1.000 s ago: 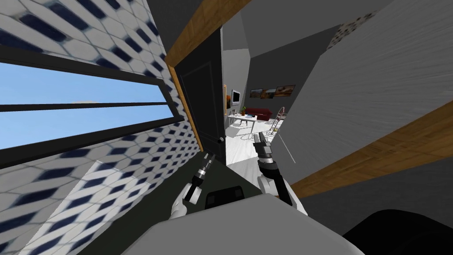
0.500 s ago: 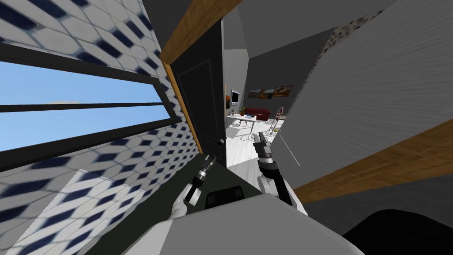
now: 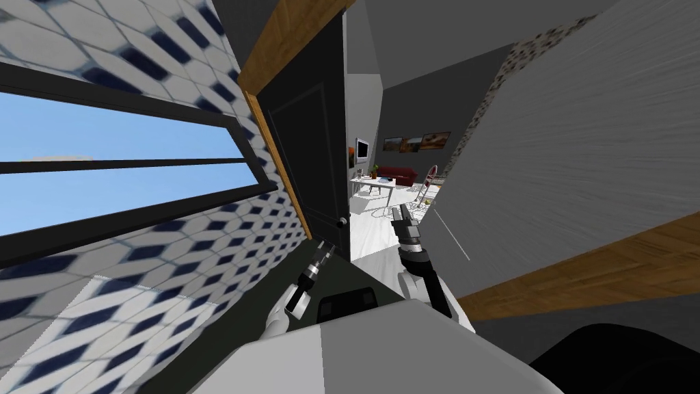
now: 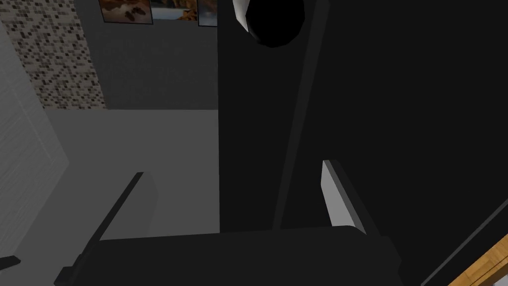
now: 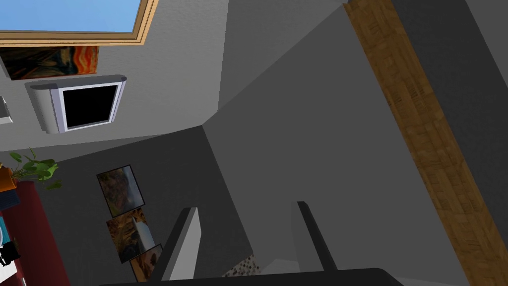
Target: Push the door open
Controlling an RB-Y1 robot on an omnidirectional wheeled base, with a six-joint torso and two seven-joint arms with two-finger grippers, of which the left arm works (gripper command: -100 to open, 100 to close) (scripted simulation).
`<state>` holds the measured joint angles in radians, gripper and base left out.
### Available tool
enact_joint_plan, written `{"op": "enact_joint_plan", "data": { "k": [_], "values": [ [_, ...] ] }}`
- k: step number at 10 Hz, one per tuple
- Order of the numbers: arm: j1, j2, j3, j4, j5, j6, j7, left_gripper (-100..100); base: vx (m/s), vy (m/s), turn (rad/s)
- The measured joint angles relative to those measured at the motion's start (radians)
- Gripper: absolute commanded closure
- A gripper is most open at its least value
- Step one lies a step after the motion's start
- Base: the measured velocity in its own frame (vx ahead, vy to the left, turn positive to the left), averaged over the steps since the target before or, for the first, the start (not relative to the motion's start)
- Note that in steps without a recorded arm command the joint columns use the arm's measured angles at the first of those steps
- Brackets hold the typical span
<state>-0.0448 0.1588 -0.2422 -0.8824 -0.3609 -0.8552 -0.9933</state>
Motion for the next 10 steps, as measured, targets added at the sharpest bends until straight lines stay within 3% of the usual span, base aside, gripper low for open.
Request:
{"op": "enact_joint_plan", "data": {
  "k": [6, 10],
  "values": [
    [-0.062, 0.003, -0.016, 0.161, -0.037, -0.054, -0.100, -100, 0.114, 0.038, -0.042],
    [-0.061, -0.004, -0.012, 0.168, -0.036, -0.055, -0.111, -100, 0.155, -0.073, -0.027]
  ]
}}
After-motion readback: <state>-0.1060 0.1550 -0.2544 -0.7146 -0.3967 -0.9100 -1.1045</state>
